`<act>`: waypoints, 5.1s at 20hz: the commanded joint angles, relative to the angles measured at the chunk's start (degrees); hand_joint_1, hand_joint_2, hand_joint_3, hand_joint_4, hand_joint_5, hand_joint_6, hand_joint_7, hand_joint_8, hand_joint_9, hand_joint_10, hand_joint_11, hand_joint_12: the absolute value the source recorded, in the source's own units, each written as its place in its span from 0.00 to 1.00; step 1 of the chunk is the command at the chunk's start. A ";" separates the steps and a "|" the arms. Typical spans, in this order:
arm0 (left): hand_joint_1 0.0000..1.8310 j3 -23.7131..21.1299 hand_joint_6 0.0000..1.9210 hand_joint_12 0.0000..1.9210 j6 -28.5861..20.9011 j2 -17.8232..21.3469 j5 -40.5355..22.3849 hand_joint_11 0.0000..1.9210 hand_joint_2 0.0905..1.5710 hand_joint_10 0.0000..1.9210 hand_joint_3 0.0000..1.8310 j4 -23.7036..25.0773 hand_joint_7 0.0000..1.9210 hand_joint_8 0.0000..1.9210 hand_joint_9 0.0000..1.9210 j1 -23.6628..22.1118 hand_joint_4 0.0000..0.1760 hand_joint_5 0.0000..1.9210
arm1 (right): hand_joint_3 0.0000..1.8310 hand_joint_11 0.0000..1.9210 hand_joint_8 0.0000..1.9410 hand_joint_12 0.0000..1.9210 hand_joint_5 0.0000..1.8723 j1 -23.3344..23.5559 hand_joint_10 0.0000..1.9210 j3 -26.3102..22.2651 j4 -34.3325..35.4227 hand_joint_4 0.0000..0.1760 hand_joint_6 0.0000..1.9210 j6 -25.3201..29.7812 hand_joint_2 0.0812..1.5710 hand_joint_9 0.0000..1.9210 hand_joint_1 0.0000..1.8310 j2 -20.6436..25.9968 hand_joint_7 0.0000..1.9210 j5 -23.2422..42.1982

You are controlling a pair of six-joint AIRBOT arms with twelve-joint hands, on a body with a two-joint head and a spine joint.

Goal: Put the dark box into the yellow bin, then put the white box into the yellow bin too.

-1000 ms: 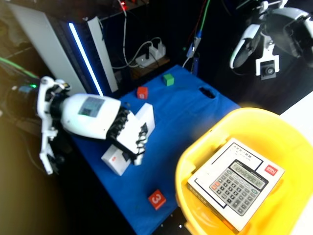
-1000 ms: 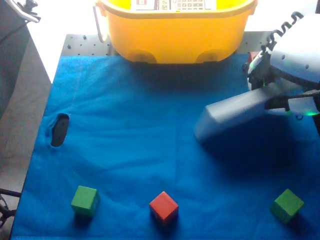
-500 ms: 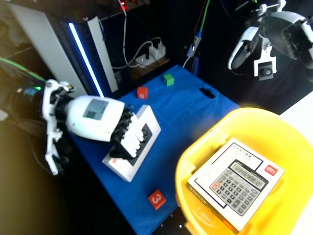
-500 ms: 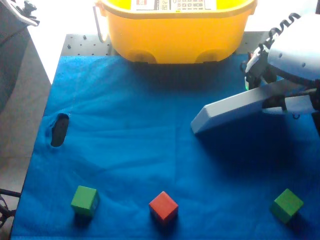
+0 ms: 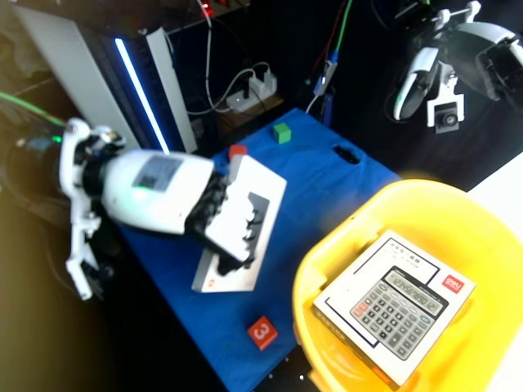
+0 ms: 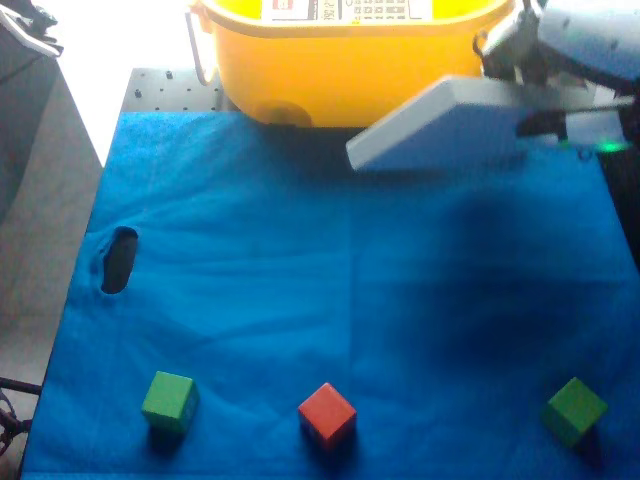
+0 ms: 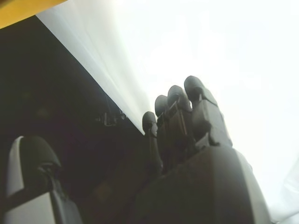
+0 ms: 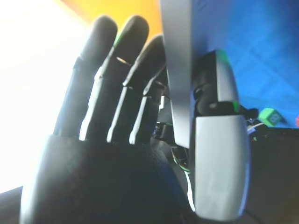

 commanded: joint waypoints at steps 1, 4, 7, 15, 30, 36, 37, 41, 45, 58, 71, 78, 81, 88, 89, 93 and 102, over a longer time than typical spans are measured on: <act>0.55 0.34 0.00 0.14 -0.20 0.15 -5.54 0.01 0.50 0.00 0.00 -3.06 0.17 0.00 0.13 -0.51 0.47 0.15 | 0.00 0.39 0.52 0.76 0.51 1.29 0.44 0.31 -0.25 0.00 0.44 -0.37 0.68 0.55 0.69 -0.18 0.57 7.16; 0.55 0.42 0.01 0.14 0.22 0.09 -5.52 0.00 0.50 0.00 0.00 -3.64 0.16 0.00 0.12 0.00 0.53 0.15 | 0.00 0.45 0.46 0.82 0.54 3.97 0.50 1.07 -1.70 0.00 0.39 -0.37 0.66 0.58 0.70 -1.09 0.61 7.16; 0.53 0.50 0.00 0.13 0.25 0.10 -5.54 0.04 0.50 0.00 0.00 -3.77 0.17 0.00 0.15 0.21 0.65 0.15 | 0.00 0.46 0.58 0.87 0.50 6.43 0.62 1.29 -2.90 0.00 0.42 -0.38 0.69 0.55 0.69 -1.18 0.55 7.16; 0.53 0.57 0.00 0.09 0.64 -0.18 -5.39 0.05 0.50 0.00 0.00 -3.77 0.16 0.00 0.13 0.47 0.86 0.15 | 0.00 0.49 0.61 0.94 0.50 12.15 0.72 1.59 -4.65 0.00 0.43 -1.78 0.70 0.55 0.68 -1.14 0.54 7.07; 0.51 -1.50 0.00 0.06 0.76 -0.01 -9.44 0.08 0.51 0.00 0.00 -5.05 0.17 0.00 0.14 0.50 0.60 0.14 | 0.00 0.55 0.42 0.80 0.57 18.15 0.60 5.37 -6.00 0.00 0.43 -10.89 0.67 0.62 0.65 -4.71 0.61 7.17; 0.45 -4.65 0.00 0.33 0.84 1.13 -13.76 0.00 0.58 0.00 0.00 -5.35 0.10 0.00 0.10 0.46 0.62 0.11 | 0.00 0.51 0.49 0.77 0.57 18.15 0.49 6.67 -6.52 0.00 0.32 -11.23 0.66 0.61 0.70 -5.96 0.60 7.48; 0.42 -5.10 0.00 0.25 0.96 1.38 -14.39 0.00 0.58 0.01 0.00 -5.45 0.12 0.01 0.12 0.46 0.78 0.12 | 0.00 0.51 0.49 0.84 0.58 18.15 0.61 6.86 -6.52 0.00 0.39 -11.27 0.66 0.59 0.66 -6.06 0.59 7.48; 0.53 -8.80 0.00 0.21 2.72 3.36 -17.89 0.03 0.56 0.01 0.00 -5.56 0.17 0.01 0.14 0.87 0.32 0.15 | 0.00 0.46 0.55 0.89 0.58 18.10 0.70 8.31 -6.45 0.00 0.38 -11.31 0.66 0.53 0.66 -7.25 0.55 7.48; 0.53 -11.48 0.00 0.20 3.83 4.89 -20.77 0.06 0.59 0.00 0.00 -5.54 0.15 0.00 0.12 1.41 0.44 0.19 | 0.00 0.33 0.52 0.86 0.57 16.82 0.58 10.09 -6.00 0.00 0.39 -11.32 0.67 0.47 0.67 -8.49 0.55 7.47; 0.55 -12.93 0.00 0.22 4.77 5.56 -22.06 0.08 0.59 0.00 0.00 -5.56 0.11 0.00 0.12 2.38 0.13 0.19 | 0.00 0.08 0.00 0.48 0.48 14.85 0.00 13.13 -3.70 0.00 0.00 -11.33 0.54 0.32 0.41 -11.44 0.39 7.53; 0.52 -13.09 0.00 0.11 4.84 5.52 -24.06 0.05 0.60 0.00 0.00 -5.70 0.12 0.00 0.08 2.51 0.36 0.12 | 0.00 0.00 0.00 0.43 0.43 15.61 0.01 13.33 -3.72 0.43 0.78 -11.40 0.52 0.27 0.44 -10.82 0.39 11.48; 0.50 -13.77 0.00 0.09 4.81 5.45 -26.64 0.06 0.66 0.00 0.00 -5.69 0.07 0.00 0.08 2.44 0.06 0.06 | 0.00 0.00 0.00 0.33 0.39 22.58 0.00 9.72 -5.30 0.83 0.76 -12.23 0.52 0.26 0.40 -5.84 0.37 11.28; 0.53 -13.90 0.00 0.08 4.80 5.55 -26.40 0.04 0.66 0.00 0.00 -5.72 0.04 0.00 0.05 2.48 0.19 0.07 | 0.00 0.00 0.00 0.39 0.36 23.01 0.00 8.88 -5.35 0.41 0.54 -12.22 0.53 0.26 0.38 -5.15 0.36 11.20; 0.51 -14.19 0.00 0.08 4.79 6.65 -24.38 0.04 0.67 0.01 0.00 -6.82 0.06 0.00 0.06 3.13 0.26 0.07 | 0.00 0.11 0.00 0.40 0.38 23.25 0.00 8.13 -5.36 0.01 0.04 -12.22 0.52 0.29 0.40 -4.66 0.34 10.59; 0.51 -14.20 0.00 0.08 4.80 6.92 -24.08 0.05 0.66 0.01 0.00 -7.32 0.06 0.00 0.06 3.60 0.25 0.07 | 0.00 0.12 0.00 0.40 0.33 23.25 0.00 8.11 -5.35 0.00 0.01 -12.22 0.51 0.30 0.38 -4.34 0.32 10.59; 0.50 -14.95 0.00 0.09 5.80 8.97 -24.05 0.04 0.64 0.00 0.00 -11.53 0.07 0.00 0.05 7.26 0.40 0.09 | 0.00 0.00 0.00 0.54 0.20 23.25 0.00 7.76 -2.41 0.47 0.00 -12.21 0.50 0.23 0.37 -2.45 0.22 10.65; 0.46 -22.10 0.00 0.05 11.77 16.48 -33.12 0.02 0.65 0.00 0.00 -23.23 0.00 0.00 0.00 21.21 0.85 0.05 | 0.00 0.00 0.00 0.59 0.15 23.24 0.00 3.14 3.14 0.23 0.00 -11.98 0.53 0.23 0.36 5.09 0.20 13.97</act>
